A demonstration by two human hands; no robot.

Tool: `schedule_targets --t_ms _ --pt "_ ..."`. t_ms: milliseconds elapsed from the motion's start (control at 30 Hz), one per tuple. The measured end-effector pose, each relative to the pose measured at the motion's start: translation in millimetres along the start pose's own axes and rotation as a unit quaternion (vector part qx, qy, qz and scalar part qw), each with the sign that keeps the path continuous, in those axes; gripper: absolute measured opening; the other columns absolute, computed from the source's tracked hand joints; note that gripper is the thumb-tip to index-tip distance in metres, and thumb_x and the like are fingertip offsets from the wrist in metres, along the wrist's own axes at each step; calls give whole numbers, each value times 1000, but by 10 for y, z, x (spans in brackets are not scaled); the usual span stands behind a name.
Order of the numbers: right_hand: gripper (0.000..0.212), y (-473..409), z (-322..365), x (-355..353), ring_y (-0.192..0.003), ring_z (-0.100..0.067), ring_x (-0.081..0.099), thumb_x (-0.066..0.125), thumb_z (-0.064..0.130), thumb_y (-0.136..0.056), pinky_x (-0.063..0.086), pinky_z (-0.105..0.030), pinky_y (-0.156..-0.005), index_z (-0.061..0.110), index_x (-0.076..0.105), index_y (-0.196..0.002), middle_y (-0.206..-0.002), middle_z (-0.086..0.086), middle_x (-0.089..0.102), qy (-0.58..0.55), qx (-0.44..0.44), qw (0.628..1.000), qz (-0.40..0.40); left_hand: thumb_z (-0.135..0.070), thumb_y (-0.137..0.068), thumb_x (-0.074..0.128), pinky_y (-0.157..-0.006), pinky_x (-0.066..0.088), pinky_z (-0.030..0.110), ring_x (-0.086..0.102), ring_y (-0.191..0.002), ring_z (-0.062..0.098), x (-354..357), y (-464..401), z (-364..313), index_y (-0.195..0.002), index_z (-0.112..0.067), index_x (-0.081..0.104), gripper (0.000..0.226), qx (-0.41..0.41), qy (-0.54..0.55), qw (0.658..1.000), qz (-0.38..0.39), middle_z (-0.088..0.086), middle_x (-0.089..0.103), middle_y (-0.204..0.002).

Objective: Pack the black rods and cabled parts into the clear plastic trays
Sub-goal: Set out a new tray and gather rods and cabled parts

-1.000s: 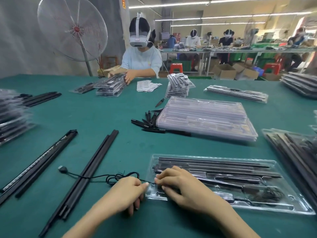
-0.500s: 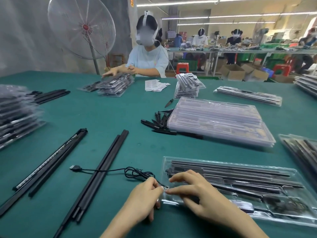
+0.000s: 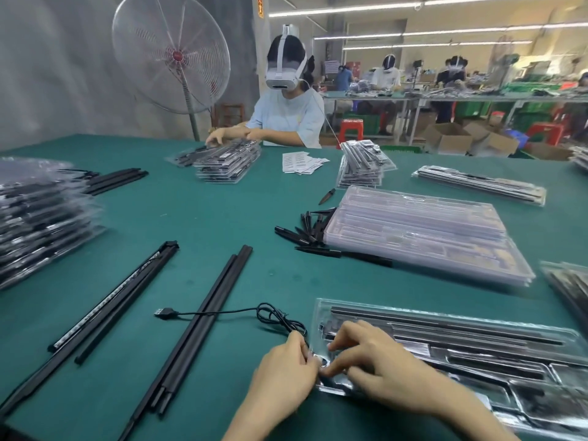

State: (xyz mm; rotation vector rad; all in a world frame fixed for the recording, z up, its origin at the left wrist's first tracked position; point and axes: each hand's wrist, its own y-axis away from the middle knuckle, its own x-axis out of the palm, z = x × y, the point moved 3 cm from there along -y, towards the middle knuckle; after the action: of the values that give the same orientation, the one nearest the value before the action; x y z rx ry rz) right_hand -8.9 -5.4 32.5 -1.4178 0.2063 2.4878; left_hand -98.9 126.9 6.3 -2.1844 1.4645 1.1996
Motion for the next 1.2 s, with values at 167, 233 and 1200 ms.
schedule_targets --t_ms 167,233,1200 --pt "27 -307 -43 -322 -105 -6 52 61 21 -90 40 -19 -94 35 67 -113 -113 3 56 -91 27 994 -59 -28 -89 53 -51 39 27 49 -41 17 -37 19 -13 -82 -19 42 16 -5 114 993 35 -3 62 -61" --pt "31 -389 -112 -266 -121 -9 39 60 36 -91 31 -30 -104 43 59 -121 -128 8 47 13 40 998 -40 -31 -91 53 -42 32 25 51 -37 20 -64 44 -11 -85 -17 44 17 -13 160 986 46 -2 59 -55" --pt "78 -1017 245 -245 -99 -29 59 87 54 -50 41 -35 -73 17 53 -109 -108 -6 60 315 32 935 160 -42 -87 59 -58 35 22 49 -69 1 -182 149 193 -86 -35 38 22 49 17 987 -152 -14 45 -90"
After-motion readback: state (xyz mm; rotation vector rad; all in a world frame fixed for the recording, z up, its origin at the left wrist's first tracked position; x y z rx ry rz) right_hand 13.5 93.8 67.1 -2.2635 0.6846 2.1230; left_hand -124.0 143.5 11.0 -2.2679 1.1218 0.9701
